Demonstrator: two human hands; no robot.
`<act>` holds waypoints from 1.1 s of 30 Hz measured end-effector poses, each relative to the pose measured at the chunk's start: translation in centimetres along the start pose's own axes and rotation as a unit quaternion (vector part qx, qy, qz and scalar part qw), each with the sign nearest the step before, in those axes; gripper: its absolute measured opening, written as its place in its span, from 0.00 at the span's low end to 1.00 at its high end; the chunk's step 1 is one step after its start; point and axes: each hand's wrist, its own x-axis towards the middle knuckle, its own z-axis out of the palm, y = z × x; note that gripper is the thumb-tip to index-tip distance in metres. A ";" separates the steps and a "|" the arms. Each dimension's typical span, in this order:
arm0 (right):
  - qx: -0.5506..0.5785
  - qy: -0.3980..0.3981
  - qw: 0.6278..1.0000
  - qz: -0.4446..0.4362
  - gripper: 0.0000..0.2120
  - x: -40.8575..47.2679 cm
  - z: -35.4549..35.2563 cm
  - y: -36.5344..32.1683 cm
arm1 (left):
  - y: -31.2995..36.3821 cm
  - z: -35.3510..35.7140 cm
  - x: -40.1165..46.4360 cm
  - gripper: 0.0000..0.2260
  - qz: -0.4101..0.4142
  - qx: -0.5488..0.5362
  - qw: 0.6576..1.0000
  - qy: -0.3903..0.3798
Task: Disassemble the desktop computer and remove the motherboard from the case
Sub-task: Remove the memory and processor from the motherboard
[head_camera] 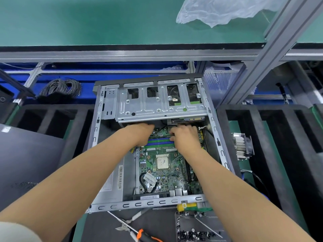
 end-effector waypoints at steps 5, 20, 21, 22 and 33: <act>-0.075 0.009 0.996 -0.041 0.06 -0.1 -0.4 -0.5 | 2.5 1.6 -0.2 0.23 -0.064 0.072 0.994 0.059; -0.068 0.025 0.997 -0.033 0.20 -2.1 -3.0 -1.7 | 2.6 1.6 -1.8 0.22 -0.057 0.084 0.972 0.211; -0.054 0.021 0.998 -0.028 0.18 -2.7 -3.4 -1.8 | 2.7 1.7 -2.3 0.22 -0.051 0.085 0.972 0.214; -0.040 0.016 0.999 -0.024 0.17 -3.4 -3.7 -1.9 | 2.8 1.8 -2.8 0.21 -0.045 0.076 0.973 0.214; 0.146 0.030 0.988 -0.031 0.13 -13.0 -9.2 -0.4 | 4.3 0.1 -10.8 0.09 0.129 -0.342 0.908 0.205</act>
